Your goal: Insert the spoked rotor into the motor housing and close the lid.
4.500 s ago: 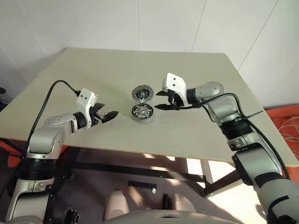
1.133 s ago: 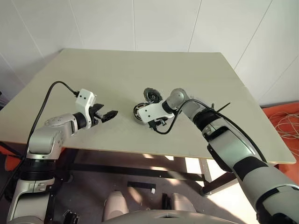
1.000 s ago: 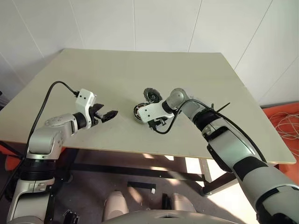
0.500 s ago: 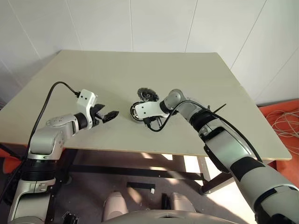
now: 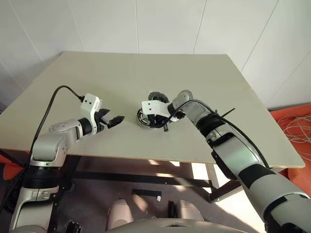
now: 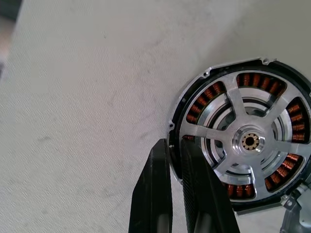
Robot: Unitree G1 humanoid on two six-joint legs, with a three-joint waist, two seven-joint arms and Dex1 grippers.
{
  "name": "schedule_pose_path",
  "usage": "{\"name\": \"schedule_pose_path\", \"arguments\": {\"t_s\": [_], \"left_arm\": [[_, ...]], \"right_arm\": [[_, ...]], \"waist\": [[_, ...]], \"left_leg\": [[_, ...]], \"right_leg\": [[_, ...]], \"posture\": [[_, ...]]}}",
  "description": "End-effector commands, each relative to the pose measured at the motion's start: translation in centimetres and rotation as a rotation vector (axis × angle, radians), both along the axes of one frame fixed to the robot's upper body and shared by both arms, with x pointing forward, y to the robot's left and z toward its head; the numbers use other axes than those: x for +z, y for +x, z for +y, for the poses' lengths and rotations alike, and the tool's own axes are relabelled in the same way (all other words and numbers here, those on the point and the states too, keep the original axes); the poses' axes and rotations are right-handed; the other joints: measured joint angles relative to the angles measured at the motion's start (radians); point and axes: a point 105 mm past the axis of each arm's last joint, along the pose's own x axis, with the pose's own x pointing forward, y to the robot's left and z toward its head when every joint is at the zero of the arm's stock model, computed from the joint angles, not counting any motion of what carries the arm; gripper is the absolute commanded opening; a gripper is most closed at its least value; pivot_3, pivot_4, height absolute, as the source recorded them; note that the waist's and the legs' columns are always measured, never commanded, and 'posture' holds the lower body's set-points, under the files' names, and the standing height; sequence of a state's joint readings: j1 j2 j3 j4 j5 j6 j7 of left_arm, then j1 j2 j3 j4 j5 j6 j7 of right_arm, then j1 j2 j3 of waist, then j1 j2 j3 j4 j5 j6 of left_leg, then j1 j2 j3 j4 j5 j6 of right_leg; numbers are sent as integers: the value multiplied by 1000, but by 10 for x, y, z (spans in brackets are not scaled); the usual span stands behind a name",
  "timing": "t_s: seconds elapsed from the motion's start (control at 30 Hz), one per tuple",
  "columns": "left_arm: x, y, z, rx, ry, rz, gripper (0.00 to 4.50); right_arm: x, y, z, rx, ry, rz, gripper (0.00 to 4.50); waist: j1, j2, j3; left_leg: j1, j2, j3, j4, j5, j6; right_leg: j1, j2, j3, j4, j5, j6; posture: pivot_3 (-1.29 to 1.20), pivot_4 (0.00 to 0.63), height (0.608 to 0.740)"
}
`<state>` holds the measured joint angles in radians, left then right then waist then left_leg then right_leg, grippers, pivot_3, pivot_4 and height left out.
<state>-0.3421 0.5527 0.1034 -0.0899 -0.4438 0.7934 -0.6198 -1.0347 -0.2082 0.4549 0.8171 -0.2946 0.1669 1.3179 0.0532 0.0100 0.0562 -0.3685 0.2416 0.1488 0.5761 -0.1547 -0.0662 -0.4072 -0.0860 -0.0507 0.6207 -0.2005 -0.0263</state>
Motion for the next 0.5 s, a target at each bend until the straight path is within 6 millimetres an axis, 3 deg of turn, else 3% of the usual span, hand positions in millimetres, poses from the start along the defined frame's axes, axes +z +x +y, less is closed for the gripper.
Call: {"name": "schedule_pose_path", "arguments": {"t_s": [0.03,0.23,0.4,0.5], "left_arm": [[12,0,-2,-11,10,-54,4500],[13,0,-1,-8,11,-54,4500],[12,0,-1,-8,12,-53,4500],[13,0,0,-6,14,-55,4500]], "right_arm": [[9,-13,12,-21,60,99,3],[13,-34,19,-118,91,233,3],[10,-38,27,-316,95,348,3],[3,-28,29,-489,93,382,3]], "waist": [[2,0,0],[18,0,0],[18,0,0],[17,0,0]], "left_leg": [[0,0,0,0,0,0],[0,0,1,-3,-1,-1],[2,0,1,-4,-1,-2],[3,0,1,-4,-1,-2]], "right_leg": [[0,0,0,-1,0,0],[0,0,0,-4,-1,-1],[0,0,0,-3,-1,0],[1,0,0,-2,-1,0]], "posture": [[0,0,740],[0,0,740],[0,0,740],[0,0,740]]}}
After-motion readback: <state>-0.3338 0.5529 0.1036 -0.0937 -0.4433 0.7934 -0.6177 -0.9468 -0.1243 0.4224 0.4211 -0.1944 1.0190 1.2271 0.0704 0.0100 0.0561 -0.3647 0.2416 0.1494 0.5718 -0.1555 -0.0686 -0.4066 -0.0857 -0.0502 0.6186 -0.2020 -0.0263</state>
